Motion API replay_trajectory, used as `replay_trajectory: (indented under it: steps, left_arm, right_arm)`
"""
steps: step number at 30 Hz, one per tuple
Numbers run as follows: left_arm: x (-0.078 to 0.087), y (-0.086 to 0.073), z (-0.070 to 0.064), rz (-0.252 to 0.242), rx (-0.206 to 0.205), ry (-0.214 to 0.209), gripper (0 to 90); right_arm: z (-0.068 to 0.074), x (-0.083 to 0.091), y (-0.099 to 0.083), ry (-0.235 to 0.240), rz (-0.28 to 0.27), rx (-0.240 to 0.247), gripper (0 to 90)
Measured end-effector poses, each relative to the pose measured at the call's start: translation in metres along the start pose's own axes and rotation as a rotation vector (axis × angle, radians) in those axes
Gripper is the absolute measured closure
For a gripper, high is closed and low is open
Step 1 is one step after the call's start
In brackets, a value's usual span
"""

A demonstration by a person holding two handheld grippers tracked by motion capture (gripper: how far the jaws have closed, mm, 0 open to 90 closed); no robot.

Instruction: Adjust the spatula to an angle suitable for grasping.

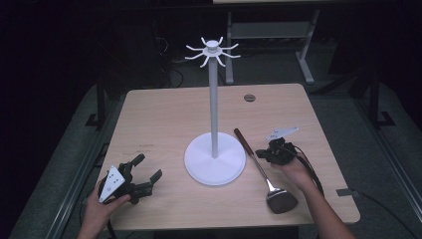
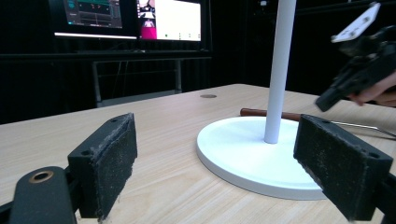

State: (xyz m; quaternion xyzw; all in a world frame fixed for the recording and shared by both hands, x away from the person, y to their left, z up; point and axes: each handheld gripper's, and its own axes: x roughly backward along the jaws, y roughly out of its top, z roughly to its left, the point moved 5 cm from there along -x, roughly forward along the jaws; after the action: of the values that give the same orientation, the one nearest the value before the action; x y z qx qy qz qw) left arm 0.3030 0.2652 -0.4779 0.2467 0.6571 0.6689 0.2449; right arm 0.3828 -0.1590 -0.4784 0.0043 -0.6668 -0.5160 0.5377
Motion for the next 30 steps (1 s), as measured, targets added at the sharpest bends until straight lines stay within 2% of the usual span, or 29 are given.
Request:
replay_trajectory:
  steps: [3, 10, 12, 15, 19, 30]
  left_arm:
    - [0.0, 0.0, 0.0, 0.002, 0.0, 0.0, 12.7]
    - [0.0, 0.0, 0.0, 0.0, 0.0, 0.003, 12.7]
    - [0.0, 0.0, 0.0, -0.001, -0.001, 0.004, 12.7]
    - [0.0, 0.0, -0.001, 0.001, 0.008, 0.005, 12.7]
    - [0.0, 0.0, -0.001, -0.003, 0.009, 0.005, 12.7]
    - [0.0, 0.0, -0.001, -0.001, 0.004, 0.004, 12.7]
  right_arm:
    - [0.012, 0.009, -0.008, 0.003, 0.006, 0.008, 89.7]
    - [0.04, 0.019, -0.029, 0.022, 0.035, 0.03, 89.7]
    - [0.045, 0.022, -0.034, 0.027, 0.039, 0.043, 89.7]
    - [0.051, 0.026, -0.043, 0.022, 0.056, 0.036, 89.7]
    - [0.051, 0.028, -0.054, 0.022, 0.078, 0.024, 89.7]
    - [0.047, 0.022, -0.058, 0.012, 0.115, 0.017, 89.7]
